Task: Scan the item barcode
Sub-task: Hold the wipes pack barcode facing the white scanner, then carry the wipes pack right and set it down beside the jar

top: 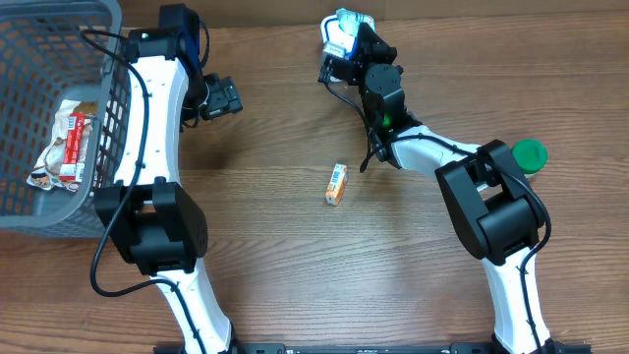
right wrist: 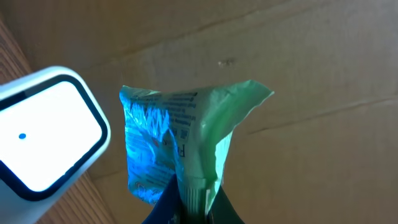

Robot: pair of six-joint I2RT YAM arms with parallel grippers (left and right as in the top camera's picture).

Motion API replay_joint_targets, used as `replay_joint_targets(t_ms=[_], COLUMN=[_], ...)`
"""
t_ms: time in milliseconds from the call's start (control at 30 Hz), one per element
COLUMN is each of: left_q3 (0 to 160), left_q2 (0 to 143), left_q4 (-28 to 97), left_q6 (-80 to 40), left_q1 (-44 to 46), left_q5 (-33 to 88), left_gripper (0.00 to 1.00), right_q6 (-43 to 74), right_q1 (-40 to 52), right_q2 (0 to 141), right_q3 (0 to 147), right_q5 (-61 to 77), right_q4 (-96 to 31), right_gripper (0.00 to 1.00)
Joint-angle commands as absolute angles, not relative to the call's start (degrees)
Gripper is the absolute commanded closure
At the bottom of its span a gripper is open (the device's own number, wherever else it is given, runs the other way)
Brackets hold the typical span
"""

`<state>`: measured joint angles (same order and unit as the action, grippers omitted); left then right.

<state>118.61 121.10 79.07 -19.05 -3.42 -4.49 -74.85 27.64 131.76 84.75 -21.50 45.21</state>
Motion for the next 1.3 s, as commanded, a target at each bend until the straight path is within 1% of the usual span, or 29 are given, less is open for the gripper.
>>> replay_joint_targets(t_ms=[0,67,633,767,867,933,1067,1267], left_q3=[118.3,118.3,118.3,118.3,118.3,118.3,118.3,118.3], left_q2=[121.0,121.0,121.0,121.0,121.0,121.0,121.0,121.0], left_q4=[79.0,79.0,79.0,79.0,79.0,79.0,79.0,79.0], left_q6=[-18.0,-18.0,-18.0,-18.0,-18.0,-18.0,-18.0,-18.0], left_q1=[-3.4,-3.4,-3.4,-3.4,-3.4,-3.4,-3.4,-3.4], left_q5=[-4.0,-4.0,-4.0,-4.0,-4.0,-4.0,-4.0,-4.0], left_gripper=[0.00,0.00,0.00,0.00,0.00,0.00,0.00,0.00], right_q6=[-70.4,-70.4,-70.5,-67.9,-63.0,-59.3,-47.4,-21.8], right_q1=[27.6,27.6,27.8,28.4,28.9,29.1,29.3,28.3], right_q2=[131.9,132.1,134.7,133.5,129.9,126.3,116.7,100.9], right_q3=[85.6,85.6,85.6,85.6,85.6,85.6,85.6,85.6], right_q5=[-20.7,-20.5,-20.6,-25.2,-29.4,-29.5,-28.1,-27.2], right_q4=[44.4,42.7,42.3,44.3,44.0,40.8,29.5,6.0], right_gripper=[0.96,0.97,0.97,0.97,0.97,0.97,0.97,0.97])
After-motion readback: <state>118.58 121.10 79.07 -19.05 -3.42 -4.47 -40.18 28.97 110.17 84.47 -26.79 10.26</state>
